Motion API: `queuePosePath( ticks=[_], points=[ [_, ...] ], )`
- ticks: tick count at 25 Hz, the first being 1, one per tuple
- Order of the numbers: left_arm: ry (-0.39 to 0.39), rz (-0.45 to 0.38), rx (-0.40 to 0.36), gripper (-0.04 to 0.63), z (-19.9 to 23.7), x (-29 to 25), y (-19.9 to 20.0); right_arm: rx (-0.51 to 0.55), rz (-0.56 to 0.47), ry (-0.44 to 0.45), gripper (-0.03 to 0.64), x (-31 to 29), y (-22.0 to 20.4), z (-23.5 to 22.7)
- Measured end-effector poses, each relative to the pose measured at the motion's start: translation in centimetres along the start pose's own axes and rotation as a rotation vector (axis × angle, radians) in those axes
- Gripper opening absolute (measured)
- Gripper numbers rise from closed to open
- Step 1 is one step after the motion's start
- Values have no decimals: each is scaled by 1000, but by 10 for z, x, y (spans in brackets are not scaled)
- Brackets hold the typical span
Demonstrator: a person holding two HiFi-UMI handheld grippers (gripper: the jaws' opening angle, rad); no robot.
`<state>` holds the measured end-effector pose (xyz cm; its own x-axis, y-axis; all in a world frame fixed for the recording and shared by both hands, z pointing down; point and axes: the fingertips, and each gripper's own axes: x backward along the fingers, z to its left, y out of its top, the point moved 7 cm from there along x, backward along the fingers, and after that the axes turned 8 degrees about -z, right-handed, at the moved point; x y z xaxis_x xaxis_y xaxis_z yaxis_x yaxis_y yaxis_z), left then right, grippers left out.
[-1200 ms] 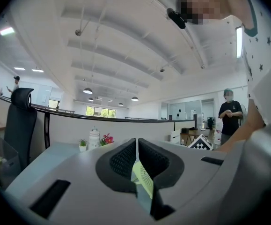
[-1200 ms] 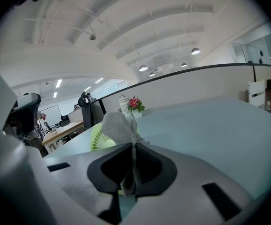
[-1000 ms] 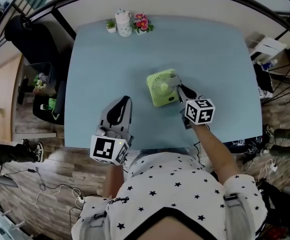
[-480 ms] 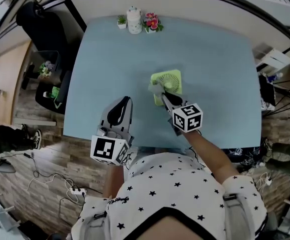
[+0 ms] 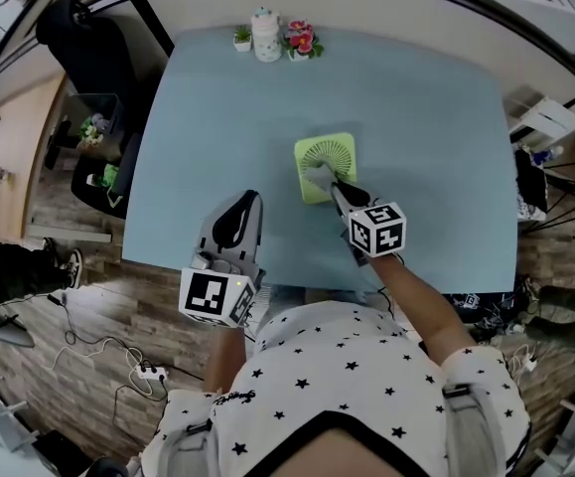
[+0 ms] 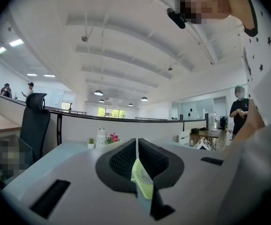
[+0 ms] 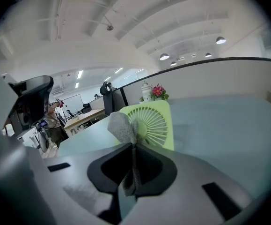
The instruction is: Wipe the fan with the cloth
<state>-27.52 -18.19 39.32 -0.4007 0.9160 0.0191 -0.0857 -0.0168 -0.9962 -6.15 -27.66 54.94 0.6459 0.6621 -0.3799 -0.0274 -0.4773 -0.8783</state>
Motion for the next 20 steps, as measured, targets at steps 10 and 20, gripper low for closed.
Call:
queuePosePath(
  ticks=[10, 20],
  points=[
    [-34, -4, -11, 40, -22, -13, 5, -55, 5, -131, 21, 31, -7, -55],
    [-7, -4, -22, 40, -20, -10, 6, 1, -104, -47, 21, 28, 14, -27]
  ],
)
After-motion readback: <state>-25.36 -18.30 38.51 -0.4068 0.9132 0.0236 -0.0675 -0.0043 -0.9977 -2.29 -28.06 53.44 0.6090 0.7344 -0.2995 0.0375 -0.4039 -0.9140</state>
